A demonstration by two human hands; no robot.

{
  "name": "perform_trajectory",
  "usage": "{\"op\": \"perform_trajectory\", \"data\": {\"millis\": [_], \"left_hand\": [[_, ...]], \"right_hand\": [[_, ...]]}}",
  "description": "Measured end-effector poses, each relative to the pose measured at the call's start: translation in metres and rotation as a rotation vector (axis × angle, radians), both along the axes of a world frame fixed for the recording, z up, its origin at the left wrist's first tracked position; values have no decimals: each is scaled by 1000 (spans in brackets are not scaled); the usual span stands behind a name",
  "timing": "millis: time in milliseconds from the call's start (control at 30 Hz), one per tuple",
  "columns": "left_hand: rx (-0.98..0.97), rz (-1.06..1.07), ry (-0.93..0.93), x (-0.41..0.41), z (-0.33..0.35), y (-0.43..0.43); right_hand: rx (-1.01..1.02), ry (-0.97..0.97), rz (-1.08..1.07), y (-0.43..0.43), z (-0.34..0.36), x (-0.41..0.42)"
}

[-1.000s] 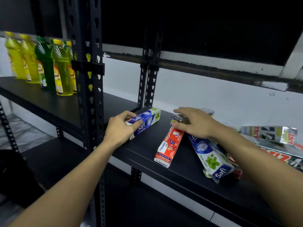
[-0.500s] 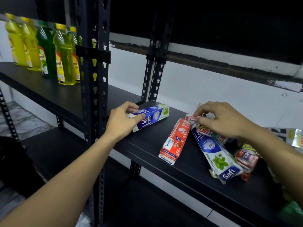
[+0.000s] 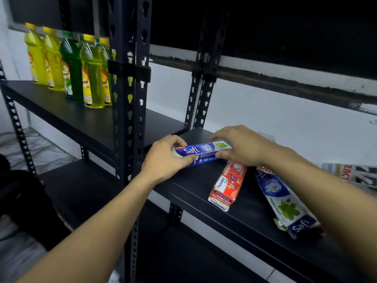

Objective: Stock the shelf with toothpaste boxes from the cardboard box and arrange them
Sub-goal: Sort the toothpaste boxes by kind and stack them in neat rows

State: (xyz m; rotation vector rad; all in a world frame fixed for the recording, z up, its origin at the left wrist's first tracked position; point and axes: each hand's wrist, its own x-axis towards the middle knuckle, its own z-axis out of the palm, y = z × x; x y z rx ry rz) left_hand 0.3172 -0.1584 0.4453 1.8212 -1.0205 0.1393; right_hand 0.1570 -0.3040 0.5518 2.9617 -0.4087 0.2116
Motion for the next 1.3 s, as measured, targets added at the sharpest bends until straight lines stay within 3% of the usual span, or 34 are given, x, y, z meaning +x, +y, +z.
{"op": "perform_trajectory", "data": {"millis": [167, 333, 467, 567, 667, 1300], "left_hand": [[-3, -30, 15, 1, 2, 1], [25, -2, 34, 12, 2, -10], [22, 156, 115, 22, 6, -30], [26, 208, 142, 29, 8, -48], [1, 187, 165, 40, 8, -65], [12, -1, 184, 99, 10, -145]], "right_hand": [[73, 181, -64, -15, -12, 30], [83, 147, -116, -31, -10, 42], [73, 141, -192, -40, -12, 47], [-34, 189, -306, -48, -9, 43], [-128, 227, -378, -61, -2, 37], [-47, 254, -455, -113, 5, 43]]}}
